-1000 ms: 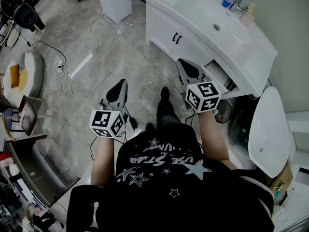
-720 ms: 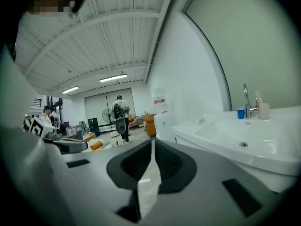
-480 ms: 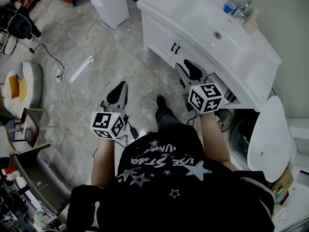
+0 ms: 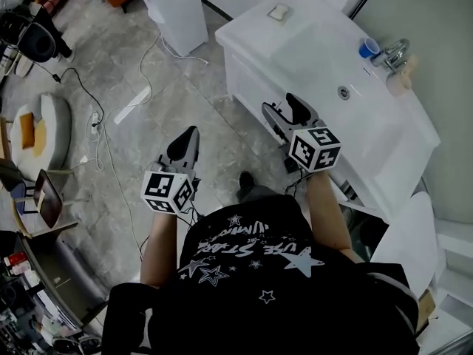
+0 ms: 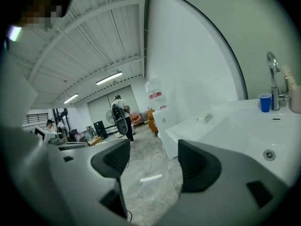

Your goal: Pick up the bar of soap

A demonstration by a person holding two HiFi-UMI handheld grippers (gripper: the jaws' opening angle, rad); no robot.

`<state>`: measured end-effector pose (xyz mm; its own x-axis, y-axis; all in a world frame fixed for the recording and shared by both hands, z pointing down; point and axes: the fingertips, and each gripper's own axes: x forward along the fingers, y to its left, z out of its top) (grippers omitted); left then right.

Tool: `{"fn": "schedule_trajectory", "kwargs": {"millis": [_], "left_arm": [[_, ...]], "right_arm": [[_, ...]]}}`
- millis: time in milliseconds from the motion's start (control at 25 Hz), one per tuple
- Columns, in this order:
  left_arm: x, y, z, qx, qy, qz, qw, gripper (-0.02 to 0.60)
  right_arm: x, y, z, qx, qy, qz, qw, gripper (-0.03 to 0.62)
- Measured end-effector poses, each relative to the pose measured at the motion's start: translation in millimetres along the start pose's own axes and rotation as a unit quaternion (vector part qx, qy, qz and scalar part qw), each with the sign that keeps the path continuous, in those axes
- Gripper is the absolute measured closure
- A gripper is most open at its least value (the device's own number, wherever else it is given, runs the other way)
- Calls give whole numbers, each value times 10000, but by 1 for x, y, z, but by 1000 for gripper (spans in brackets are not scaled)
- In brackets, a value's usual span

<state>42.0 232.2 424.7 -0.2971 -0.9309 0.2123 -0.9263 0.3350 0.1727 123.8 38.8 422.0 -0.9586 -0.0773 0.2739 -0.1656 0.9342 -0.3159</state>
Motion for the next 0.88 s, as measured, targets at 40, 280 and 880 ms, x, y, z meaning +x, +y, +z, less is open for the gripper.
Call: {"fn": "schedule_trajectory", "kwargs": {"millis": [40, 280, 880], "left_arm": [[9, 4, 4, 5, -18, 52, 10000, 572], [61, 23, 27, 22, -190, 275, 9994, 572], [185, 102, 57, 140, -74, -231, 9996, 572]], "right_arm": [[8, -6, 5, 2, 9, 45, 10000, 269], [46, -49, 32, 38, 14, 153, 9999, 269], [119, -126, 56, 461, -55, -590, 9972, 281]]}}
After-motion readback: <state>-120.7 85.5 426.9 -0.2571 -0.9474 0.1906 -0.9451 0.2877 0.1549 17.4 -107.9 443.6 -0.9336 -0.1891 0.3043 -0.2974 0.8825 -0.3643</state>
